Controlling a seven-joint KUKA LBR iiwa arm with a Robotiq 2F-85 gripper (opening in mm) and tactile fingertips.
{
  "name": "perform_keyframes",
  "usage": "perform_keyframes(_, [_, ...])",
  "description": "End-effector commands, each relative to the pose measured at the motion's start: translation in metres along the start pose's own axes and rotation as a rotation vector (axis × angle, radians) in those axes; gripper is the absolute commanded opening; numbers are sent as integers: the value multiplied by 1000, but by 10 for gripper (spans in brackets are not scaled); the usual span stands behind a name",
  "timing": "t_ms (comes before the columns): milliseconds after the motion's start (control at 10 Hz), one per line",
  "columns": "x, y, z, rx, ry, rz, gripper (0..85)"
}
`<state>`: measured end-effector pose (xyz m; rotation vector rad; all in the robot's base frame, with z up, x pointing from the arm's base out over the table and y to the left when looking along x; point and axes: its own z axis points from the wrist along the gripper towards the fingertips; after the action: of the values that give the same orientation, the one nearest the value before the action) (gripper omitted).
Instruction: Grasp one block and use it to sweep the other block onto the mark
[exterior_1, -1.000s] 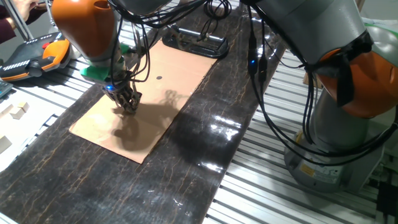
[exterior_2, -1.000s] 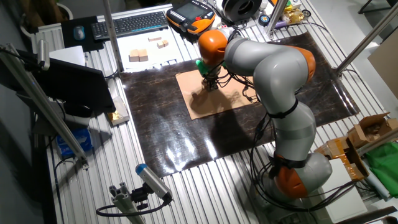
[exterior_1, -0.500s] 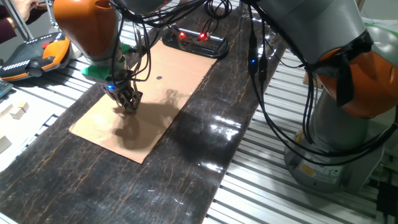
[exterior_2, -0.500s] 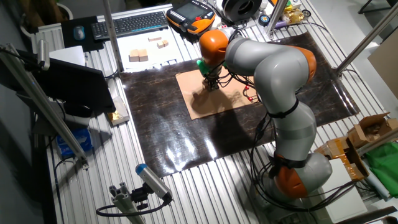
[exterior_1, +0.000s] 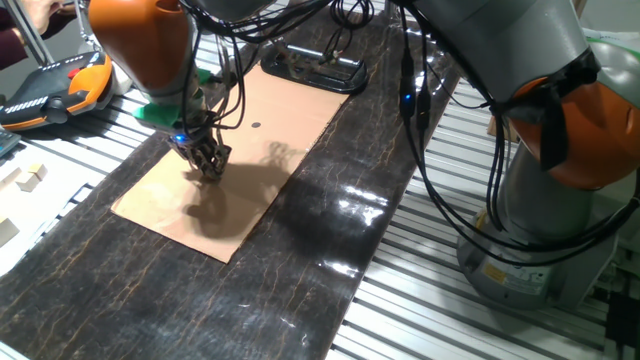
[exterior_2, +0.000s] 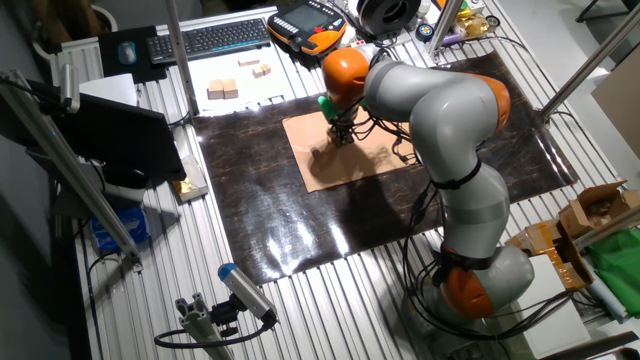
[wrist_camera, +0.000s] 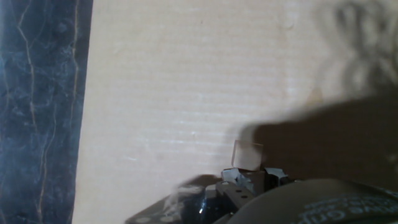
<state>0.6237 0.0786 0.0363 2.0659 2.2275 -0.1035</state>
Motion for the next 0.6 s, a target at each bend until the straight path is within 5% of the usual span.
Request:
perform_keyframes(0, [-1,0,0,0,0,-2,7])
perform_keyframes(500, [-7,-2,2,-4,-4,-5,7])
